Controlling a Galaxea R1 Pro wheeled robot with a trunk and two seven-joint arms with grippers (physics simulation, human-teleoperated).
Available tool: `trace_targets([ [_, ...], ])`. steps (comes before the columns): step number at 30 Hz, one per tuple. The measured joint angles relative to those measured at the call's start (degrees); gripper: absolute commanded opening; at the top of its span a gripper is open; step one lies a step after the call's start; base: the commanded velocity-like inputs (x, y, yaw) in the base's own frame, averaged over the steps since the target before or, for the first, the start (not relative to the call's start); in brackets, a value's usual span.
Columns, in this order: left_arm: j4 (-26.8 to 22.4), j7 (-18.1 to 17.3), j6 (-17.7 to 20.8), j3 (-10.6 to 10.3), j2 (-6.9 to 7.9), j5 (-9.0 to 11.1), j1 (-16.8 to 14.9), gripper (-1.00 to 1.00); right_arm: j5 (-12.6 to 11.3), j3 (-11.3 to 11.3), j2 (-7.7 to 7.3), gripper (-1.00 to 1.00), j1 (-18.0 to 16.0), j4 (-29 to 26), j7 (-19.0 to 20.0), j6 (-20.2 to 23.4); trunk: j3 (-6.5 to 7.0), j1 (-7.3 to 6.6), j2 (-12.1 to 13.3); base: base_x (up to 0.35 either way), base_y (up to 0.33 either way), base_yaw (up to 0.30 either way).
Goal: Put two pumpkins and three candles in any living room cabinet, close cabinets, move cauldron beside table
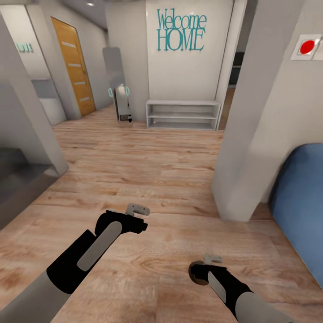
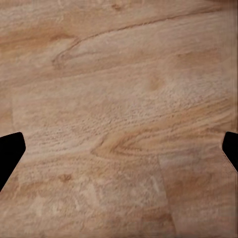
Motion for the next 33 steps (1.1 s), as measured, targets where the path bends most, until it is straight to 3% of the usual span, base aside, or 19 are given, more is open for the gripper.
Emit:
trace_targets([
  [33, -0.02, -0.06, 0.0, 0.1, 0.05, 0.13, 0.0, 1.0, -0.03, -0.06, -0.08, -1.0, 0.01, 0.11, 0.0, 0.03, 7.32, -0.87, 0.44, -0.009, 0.0, -0.289],
])
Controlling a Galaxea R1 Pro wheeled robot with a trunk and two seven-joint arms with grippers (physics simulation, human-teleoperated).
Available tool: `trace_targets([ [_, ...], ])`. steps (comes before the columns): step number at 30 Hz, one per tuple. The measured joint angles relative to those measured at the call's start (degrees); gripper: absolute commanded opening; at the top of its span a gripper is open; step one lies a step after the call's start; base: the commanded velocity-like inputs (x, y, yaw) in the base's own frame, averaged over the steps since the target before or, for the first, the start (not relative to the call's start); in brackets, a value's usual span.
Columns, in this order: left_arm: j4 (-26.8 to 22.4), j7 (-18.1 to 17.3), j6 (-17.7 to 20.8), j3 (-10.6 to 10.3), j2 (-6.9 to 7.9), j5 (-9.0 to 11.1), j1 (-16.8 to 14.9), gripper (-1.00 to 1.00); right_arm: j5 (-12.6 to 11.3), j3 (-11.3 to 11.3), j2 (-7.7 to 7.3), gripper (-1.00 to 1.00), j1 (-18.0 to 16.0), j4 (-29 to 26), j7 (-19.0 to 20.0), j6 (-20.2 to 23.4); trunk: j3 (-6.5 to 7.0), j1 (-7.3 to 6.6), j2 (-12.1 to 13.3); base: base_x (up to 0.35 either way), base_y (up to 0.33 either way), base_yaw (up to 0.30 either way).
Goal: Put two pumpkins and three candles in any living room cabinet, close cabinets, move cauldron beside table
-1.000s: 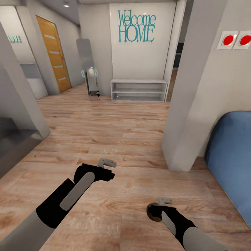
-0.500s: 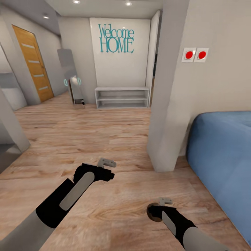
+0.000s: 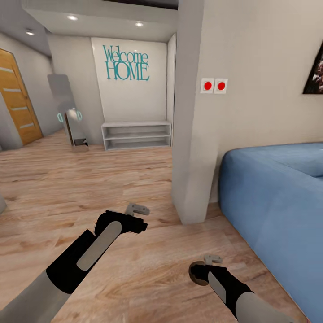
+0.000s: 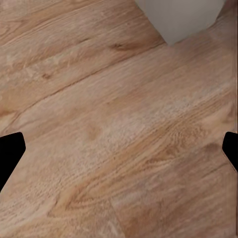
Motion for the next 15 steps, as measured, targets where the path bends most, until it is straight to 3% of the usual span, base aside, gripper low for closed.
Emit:
trace_targets([
  [5, 0.0, 0.0, 0.0, -0.06, -0.05, -0.03, 0.0, 1.0, 0.0, 0.0, 0.0, -1.0, 0.0, 0.0, 0.0, 0.02, 1.11, -0.13, 0.07, 0.0, 0.0, -0.292],
  [11, 0.06, 0.03, 0.0, -0.07, -0.06, -0.11, 0.0, 1.0, 0.04, 0.03, 0.0, -1.0, 0.0, 0.0, 0.0, 0.02, 2.19, -1.44, 2.47, -0.006, 0.0, -0.292],
  [15, 0.07, 0.03, 0.0, -0.16, -0.05, -0.16, 0.0, 1.0, 0.06, 0.05, 0.0, -1.0, 0.0, 0.04, 0.0, 0.02, 2.91, -2.3, 4.07, -0.168, 0.032, -0.292],
])
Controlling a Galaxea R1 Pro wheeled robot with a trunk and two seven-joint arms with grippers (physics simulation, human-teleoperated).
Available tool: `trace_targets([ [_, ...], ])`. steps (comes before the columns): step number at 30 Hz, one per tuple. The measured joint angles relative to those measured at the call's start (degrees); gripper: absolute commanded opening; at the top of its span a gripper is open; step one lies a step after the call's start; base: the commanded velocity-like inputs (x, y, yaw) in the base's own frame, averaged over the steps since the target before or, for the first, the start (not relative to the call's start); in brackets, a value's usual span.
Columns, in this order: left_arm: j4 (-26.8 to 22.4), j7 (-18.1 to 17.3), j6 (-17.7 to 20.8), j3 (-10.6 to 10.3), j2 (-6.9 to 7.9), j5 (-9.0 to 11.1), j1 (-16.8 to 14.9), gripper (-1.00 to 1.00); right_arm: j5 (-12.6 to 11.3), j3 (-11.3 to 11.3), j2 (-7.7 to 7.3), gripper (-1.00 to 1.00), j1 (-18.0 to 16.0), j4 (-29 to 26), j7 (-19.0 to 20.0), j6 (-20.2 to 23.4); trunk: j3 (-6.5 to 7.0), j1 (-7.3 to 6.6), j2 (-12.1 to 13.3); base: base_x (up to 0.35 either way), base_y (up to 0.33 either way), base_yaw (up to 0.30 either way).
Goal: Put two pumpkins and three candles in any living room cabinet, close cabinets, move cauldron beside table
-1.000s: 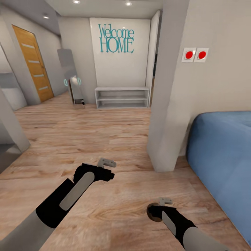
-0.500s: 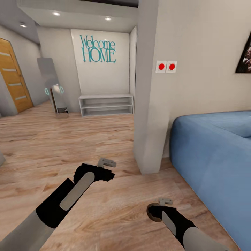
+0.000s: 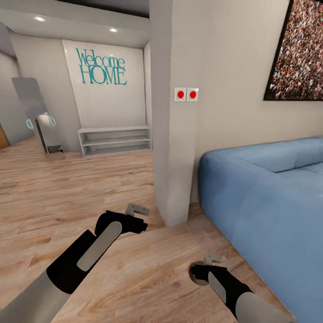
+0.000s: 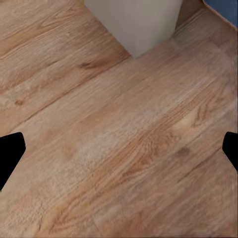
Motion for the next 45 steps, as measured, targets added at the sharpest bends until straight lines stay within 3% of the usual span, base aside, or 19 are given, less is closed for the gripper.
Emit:
trace_targets([
  [22, 0.28, 0.4, 0.0, -0.35, -0.05, -0.17, 0.0, 1.0, 0.17, 0.11, 0.02, -1.0, 0.0, 0.05, 0.0, -0.05, 3.95, -4.83, 8.82, -0.295, 0.07, -0.292],
  [29, 0.69, 2.59, -0.01, -0.43, -0.12, -0.15, 0.0, 1.0, 0.26, 0.12, 0.05, -1.0, 0.0, 0.05, 0.0, -0.06, 5.21, -6.39, 11.63, -0.041, 0.003, -0.292],
  [45, 0.72, 2.8, -0.01, -0.43, -0.13, -0.11, 0.0, 1.0, 0.29, 0.12, 0.01, -1.0, 0.0, 0.09, 0.0, -0.08, 8.08, -9.91, 18.05, -0.001, 0.0, -0.292],
])
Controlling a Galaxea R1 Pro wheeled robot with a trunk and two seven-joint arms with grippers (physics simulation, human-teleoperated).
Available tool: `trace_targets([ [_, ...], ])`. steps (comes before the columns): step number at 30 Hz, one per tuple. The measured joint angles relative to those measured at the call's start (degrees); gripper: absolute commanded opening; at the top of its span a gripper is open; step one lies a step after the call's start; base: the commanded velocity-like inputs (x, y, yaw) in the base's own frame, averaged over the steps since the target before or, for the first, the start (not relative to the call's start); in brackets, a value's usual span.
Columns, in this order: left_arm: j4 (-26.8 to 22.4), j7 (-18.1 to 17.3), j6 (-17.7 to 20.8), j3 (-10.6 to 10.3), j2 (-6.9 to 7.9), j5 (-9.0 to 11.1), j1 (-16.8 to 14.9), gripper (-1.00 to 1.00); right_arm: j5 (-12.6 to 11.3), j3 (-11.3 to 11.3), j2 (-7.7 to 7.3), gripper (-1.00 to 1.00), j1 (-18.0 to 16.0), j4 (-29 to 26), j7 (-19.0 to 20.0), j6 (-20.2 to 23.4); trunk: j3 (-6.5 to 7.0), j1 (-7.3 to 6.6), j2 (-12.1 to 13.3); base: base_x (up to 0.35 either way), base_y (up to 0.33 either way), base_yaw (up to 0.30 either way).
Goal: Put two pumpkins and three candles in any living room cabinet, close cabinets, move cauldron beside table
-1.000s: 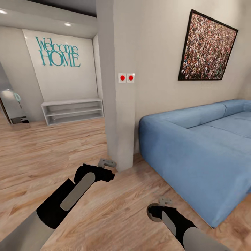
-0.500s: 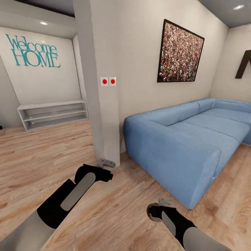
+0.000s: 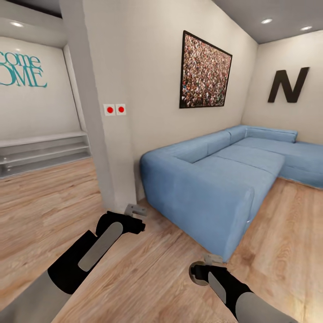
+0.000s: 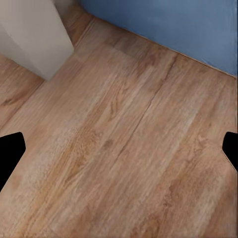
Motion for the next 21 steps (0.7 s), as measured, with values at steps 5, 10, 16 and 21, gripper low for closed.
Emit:
trace_targets([
  [5, 0.0, -0.06, 0.0, 0.0, 0.0, 0.0, 0.0, 1.0, -0.06, 0.0, 0.0, -1.0, 0.0, 0.07, 0.0, -0.01, 0.9, -1.1, 2.01, 0.0, 0.0, -0.292],
  [10, 0.0, -0.02, 0.0, -0.04, 0.0, -0.03, 0.0, 1.0, -0.16, -0.07, -0.01, -1.0, 0.05, 0.02, 0.0, 0.0, 1.8, -2.2, 4.01, 0.0, 0.0, -0.292],
  [16, 0.0, 0.72, 0.0, -0.08, -0.02, -0.03, 0.0, 1.0, -0.23, -0.02, 0.08, -1.0, 0.08, -0.03, 0.0, 0.0, 2.87, -3.52, 6.42, 0.0, 0.0, -0.292],
  [21, 0.01, 1.21, 0.0, -0.09, -0.05, 0.01, 0.0, 1.0, -0.36, 0.0, 0.11, -1.0, 0.09, -0.03, 0.0, -0.01, 3.77, -4.61, 8.42, 0.0, 0.0, -0.292],
])
